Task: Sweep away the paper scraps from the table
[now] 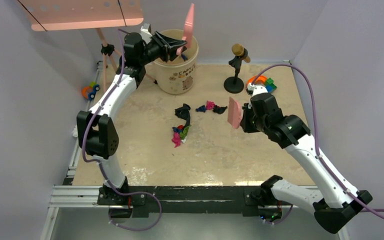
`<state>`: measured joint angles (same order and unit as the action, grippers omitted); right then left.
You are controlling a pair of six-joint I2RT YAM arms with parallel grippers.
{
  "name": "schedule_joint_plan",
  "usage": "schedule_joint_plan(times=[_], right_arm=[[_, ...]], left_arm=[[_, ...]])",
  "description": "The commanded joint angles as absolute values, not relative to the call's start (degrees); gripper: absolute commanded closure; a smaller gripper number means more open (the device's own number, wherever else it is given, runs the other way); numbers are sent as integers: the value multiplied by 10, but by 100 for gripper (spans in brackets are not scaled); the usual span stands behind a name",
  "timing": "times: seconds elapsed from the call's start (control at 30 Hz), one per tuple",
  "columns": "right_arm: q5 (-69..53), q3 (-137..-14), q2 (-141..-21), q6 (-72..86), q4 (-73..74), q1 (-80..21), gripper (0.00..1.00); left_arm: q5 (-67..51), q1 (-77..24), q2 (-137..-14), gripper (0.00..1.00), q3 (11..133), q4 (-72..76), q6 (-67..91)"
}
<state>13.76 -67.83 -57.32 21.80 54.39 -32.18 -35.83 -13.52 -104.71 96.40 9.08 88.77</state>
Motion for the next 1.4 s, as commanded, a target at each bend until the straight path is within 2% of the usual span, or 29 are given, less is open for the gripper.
schedule_joint_plan(times=[0.0,0.2,0.4,0.57,0.73,0.83,1.07,1.37], right_arm=[[30,-671,-574,202,479,-321,100],[-88,-650,-579,206,410,-321,100],[-170,-655,-620,219,376,-329,100],[-189,-650,-642,255,312,-350,100],[-198,-652,-693,315,227,-375,100],[-190,-674,-748,338,197,-395,100],[-187,-791,-899,366,198,-414,100],[-139,-920,-1046,418,258,-414,100]], left_arm=[[-393,-135,-1013,100,966,158,896],[-411,-156,-968,100,1046,-53,713],[-378,-170,-901,100,1050,-236,544],[-314,-183,-840,100,1038,-372,414],[-233,-185,-739,100,963,-438,329],[-143,-185,-673,100,904,-475,296],[20,-185,-562,100,778,-538,255],[84,-185,-515,100,710,-577,234]])
